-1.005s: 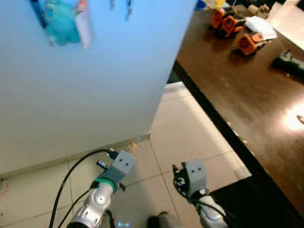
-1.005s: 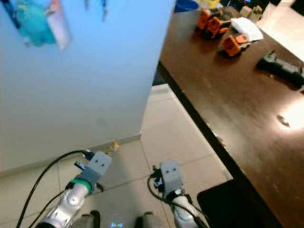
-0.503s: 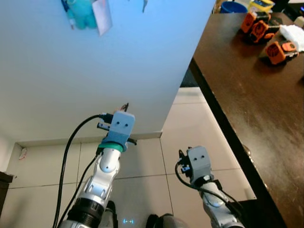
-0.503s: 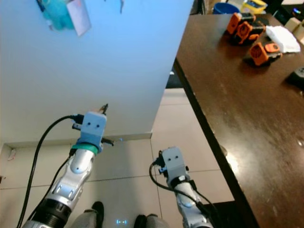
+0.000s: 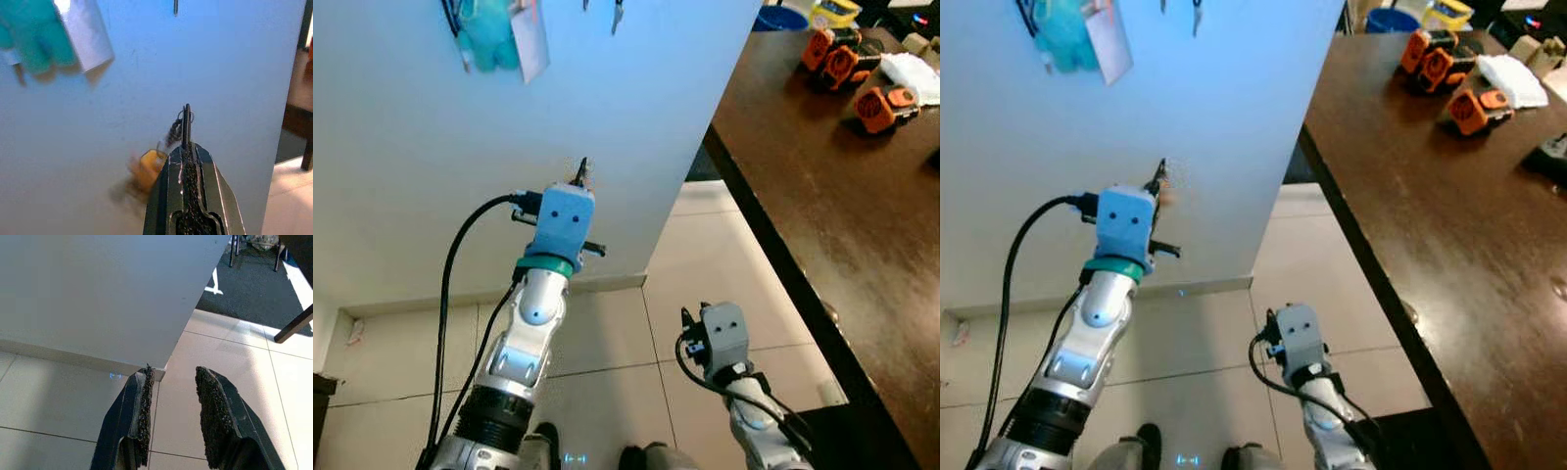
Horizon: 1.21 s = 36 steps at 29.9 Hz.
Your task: Hang keys on a hook
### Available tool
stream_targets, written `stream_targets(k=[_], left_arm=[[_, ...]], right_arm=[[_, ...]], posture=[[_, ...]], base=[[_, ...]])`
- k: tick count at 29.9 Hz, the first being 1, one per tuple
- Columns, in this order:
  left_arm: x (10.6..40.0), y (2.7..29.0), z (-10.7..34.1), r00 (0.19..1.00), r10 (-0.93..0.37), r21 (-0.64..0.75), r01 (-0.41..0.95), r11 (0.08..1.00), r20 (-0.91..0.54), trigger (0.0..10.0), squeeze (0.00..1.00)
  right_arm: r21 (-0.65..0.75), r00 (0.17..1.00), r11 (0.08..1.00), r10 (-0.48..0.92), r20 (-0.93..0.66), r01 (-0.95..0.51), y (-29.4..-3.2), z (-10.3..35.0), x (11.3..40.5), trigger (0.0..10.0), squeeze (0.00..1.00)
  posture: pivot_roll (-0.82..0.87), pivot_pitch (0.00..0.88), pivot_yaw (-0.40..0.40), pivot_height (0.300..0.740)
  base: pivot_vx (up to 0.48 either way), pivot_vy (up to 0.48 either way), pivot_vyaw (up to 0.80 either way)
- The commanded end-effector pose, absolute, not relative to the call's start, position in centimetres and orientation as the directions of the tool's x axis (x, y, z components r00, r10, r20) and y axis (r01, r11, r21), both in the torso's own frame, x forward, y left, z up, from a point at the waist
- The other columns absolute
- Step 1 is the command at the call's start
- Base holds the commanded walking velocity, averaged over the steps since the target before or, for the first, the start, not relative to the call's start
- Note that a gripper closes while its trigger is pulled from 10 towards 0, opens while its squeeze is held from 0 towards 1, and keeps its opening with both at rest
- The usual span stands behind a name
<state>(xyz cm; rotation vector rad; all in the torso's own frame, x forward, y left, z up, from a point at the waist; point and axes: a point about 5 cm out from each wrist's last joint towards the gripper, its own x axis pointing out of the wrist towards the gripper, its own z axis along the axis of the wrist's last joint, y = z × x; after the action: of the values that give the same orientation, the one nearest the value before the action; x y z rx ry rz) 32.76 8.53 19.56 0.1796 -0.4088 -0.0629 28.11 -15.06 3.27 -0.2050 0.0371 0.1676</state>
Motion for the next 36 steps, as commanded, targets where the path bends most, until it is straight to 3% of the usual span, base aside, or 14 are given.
stream_targets(k=[1,13,15,22,23,25,30,36], left_arm=[[32.6,8.5,20.6,0.905,-0.096,0.178,0.023,0.984,0.414,10.0,0.00],[31.3,8.2,25.4,0.791,-0.111,0.196,-0.012,0.980,0.602,10.0,0.00],[30.8,8.1,26.1,0.757,-0.136,0.223,-0.013,0.975,0.639,10.0,0.00],[30.3,8.0,26.0,0.752,-0.183,0.238,0.035,0.971,0.633,10.0,0.00],[29.1,8.1,25.5,0.732,-0.293,0.295,0.131,0.947,0.615,10.0,0.00],[28.6,8.3,25.5,0.724,-0.320,0.315,0.149,0.937,0.610,10.0,0.00],[28.0,9.2,26.1,0.699,-0.314,0.412,0.030,0.911,0.643,10.0,0.00],[27.8,9.2,26.0,0.694,-0.315,0.425,0.014,0.905,0.647,10.0,0.00]], right_arm=[[-0.191,0.984,0.965,0.172,-0.055,-0.179,-15.0,3.0,27.7,10.0,0.00],[-0.220,0.974,0.949,0.217,-0.067,-0.227,-14.6,2.7,27.2,10.0,0.00],[-0.224,0.971,0.945,0.227,-0.072,-0.237,-14.5,2.6,27.2,10.0,0.00],[-0.216,0.956,0.932,0.275,-0.098,-0.290,-14.2,2.2,26.7,10.0,0.00],[-0.228,0.928,0.900,0.347,-0.137,-0.370,-14.2,1.3,25.5,10.0,0.00],[-0.231,0.920,0.892,0.362,-0.151,-0.389,-14.3,1.0,25.1,10.0,0.00],[-0.259,0.927,0.894,0.323,-0.193,-0.366,-15.6,0.2,24.4,10.0,0.00],[-0.265,0.930,0.895,0.319,-0.182,-0.359,-15.6,0.4,24.8,10.0,0.00]], posture=[[-0.06,0.161,-0.026,0.740],[-0.06,0.161,-0.031,0.740],[-0.06,0.161,-0.031,0.740],[-0.06,0.165,-0.030,0.740],[-0.06,0.167,-0.030,0.740],[-0.06,0.170,-0.035,0.740],[-0.05,0.173,-0.039,0.740],[-0.05,0.173,-0.039,0.740]], base=[[0.480,0.000,0.00],[0.429,0.000,0.00],[0.000,0.000,0.00],[0.000,0.000,0.00],[0.000,0.000,0.00],[0.000,0.000,0.00],[0.000,0.000,0.00],[0.000,0.000,0.00]])
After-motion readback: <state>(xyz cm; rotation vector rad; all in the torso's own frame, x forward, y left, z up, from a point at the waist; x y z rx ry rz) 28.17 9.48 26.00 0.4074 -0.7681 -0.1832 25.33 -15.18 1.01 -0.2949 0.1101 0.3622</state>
